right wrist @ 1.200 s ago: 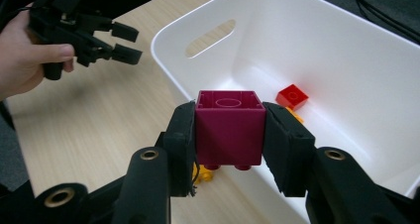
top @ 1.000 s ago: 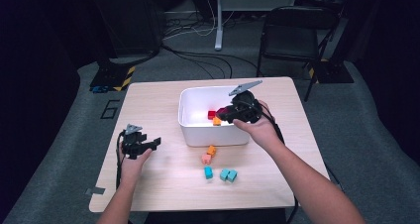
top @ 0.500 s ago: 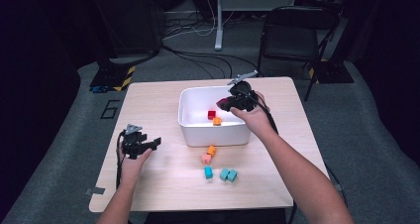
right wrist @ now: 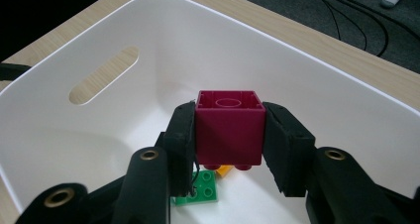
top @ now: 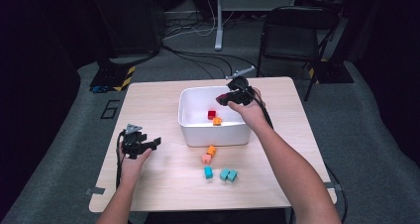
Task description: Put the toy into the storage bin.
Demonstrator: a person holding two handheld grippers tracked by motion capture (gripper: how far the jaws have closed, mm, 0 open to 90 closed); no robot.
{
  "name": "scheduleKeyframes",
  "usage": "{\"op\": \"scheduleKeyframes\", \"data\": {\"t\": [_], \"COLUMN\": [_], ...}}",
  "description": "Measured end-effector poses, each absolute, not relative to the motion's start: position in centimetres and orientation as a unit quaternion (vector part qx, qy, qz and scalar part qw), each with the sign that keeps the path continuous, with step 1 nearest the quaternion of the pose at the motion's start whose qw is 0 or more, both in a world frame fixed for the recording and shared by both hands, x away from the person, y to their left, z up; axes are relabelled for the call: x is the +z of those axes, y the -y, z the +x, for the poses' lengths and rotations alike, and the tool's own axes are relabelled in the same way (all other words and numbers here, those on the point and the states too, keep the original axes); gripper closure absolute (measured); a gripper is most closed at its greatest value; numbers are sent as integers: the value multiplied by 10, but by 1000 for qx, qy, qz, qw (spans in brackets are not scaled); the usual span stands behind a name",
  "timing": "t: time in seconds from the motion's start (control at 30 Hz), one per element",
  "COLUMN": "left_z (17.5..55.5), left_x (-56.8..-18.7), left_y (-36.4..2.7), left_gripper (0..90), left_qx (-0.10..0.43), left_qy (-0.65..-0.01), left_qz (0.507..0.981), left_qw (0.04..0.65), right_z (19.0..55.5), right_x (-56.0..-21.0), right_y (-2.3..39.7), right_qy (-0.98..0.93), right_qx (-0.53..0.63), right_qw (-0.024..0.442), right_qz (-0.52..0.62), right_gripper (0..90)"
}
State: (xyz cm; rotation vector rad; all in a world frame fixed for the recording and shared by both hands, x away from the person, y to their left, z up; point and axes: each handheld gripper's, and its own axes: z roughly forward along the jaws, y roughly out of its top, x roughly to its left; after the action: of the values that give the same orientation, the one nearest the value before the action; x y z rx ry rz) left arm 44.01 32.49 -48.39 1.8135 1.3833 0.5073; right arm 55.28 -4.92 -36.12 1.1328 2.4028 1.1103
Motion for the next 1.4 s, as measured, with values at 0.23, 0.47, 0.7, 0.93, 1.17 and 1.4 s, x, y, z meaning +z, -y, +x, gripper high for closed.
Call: {"op": "scheduleKeyframes", "data": {"t": [0.23, 0.47, 0.7, 0.93, 1.17, 1.4], "left_z": [440, 440, 440, 440, 440, 440], "left_x": [-484, -484, -483, -483, -483, -484], "left_y": [-325, -325, -326, -326, -325, -325], "left_gripper": [314, 314, 313, 314, 313, 314], "left_qx": [198, 200, 201, 200, 201, 200], "left_qy": [-546, -545, -546, -546, -545, -545], "left_qz": [714, 713, 711, 712, 713, 714], "left_qw": [392, 393, 394, 394, 392, 391], "right_z": [560, 566, 565, 552, 531, 505], "right_x": [-366, -369, -373, -365, -357, -350], "right_y": [41, 33, 24, 28, 38, 48], "right_qy": [-834, -837, -844, -845, -849, -852], "right_qx": [376, 368, 358, 369, 370, 385], "right_qw": [129, 127, 126, 122, 131, 124], "right_qz": [383, 384, 379, 368, 353, 332], "right_gripper": [582, 578, 550, 525, 478, 439]}}
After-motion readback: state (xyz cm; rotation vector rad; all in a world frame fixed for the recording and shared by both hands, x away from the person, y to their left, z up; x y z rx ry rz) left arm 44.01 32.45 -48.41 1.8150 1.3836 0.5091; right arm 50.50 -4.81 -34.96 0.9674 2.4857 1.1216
